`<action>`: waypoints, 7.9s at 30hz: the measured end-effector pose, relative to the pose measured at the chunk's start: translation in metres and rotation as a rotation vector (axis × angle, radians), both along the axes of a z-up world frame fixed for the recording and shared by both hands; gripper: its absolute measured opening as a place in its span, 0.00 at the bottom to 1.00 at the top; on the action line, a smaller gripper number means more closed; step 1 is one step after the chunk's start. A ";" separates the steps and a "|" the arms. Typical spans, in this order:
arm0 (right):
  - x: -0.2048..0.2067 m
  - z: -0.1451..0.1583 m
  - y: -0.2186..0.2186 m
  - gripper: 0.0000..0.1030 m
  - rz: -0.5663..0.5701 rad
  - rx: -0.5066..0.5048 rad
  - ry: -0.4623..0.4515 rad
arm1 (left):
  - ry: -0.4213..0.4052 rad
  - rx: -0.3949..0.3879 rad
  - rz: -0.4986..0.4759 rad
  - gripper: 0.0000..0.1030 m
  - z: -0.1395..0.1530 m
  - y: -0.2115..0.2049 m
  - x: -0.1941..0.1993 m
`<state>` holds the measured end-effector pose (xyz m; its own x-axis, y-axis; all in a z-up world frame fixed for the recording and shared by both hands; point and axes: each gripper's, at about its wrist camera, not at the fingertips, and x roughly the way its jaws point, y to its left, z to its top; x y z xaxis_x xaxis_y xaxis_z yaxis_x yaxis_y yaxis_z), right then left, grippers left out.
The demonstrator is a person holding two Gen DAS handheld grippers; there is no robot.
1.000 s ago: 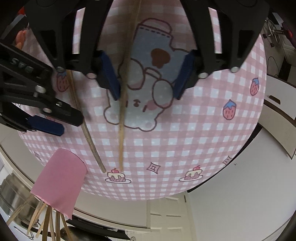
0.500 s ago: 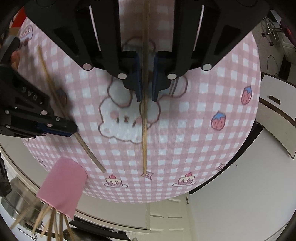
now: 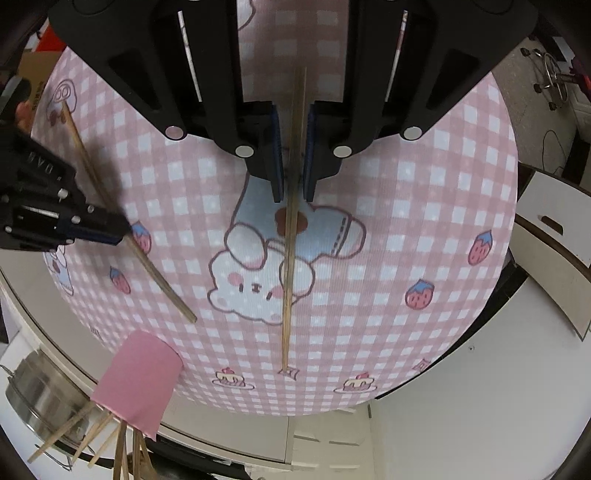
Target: Organize utensils
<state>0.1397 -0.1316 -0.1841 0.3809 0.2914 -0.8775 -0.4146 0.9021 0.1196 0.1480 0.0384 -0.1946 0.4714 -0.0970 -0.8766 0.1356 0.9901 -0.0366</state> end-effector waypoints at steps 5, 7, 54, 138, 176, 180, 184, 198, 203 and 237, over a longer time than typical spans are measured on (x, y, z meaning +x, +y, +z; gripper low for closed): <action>0.013 0.001 0.005 0.34 -0.023 -0.019 -0.041 | 0.010 0.016 0.013 0.11 0.001 -0.001 0.025; 0.021 -0.001 0.009 0.34 -0.025 -0.026 -0.045 | 0.009 0.029 0.016 0.11 0.002 -0.003 0.036; -0.026 0.170 -0.035 0.05 -0.027 0.214 -0.436 | -0.382 -0.109 -0.140 0.06 0.162 -0.068 0.001; 0.024 0.202 -0.107 0.05 -0.094 0.300 -0.648 | -0.390 -0.191 -0.146 0.06 0.133 -0.152 0.075; 0.071 0.210 -0.119 0.05 -0.143 0.304 -0.760 | -0.760 -0.243 -0.023 0.07 0.151 -0.168 0.106; 0.070 0.201 -0.118 0.05 -0.140 0.293 -0.735 | -0.741 -0.222 -0.035 0.07 0.144 -0.168 0.104; 0.069 0.191 -0.117 0.05 -0.144 0.280 -0.708 | -0.720 -0.205 -0.041 0.07 0.140 -0.167 0.101; 0.064 0.174 -0.119 0.06 -0.189 0.273 -0.662 | -0.660 -0.180 -0.056 0.23 0.141 -0.160 0.086; 0.059 0.175 -0.120 0.06 -0.200 0.271 -0.657 | -0.706 -0.183 -0.047 0.60 0.150 -0.156 0.070; -0.084 0.206 -0.100 0.68 -0.275 0.229 -0.820 | -0.814 -0.102 0.045 0.83 0.205 -0.094 -0.091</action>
<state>0.0561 -0.2316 0.0224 0.9450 0.2321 -0.2302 -0.2217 0.9726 0.0704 0.0570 -0.0559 0.0107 0.9614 -0.1230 -0.2463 0.1183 0.9924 -0.0337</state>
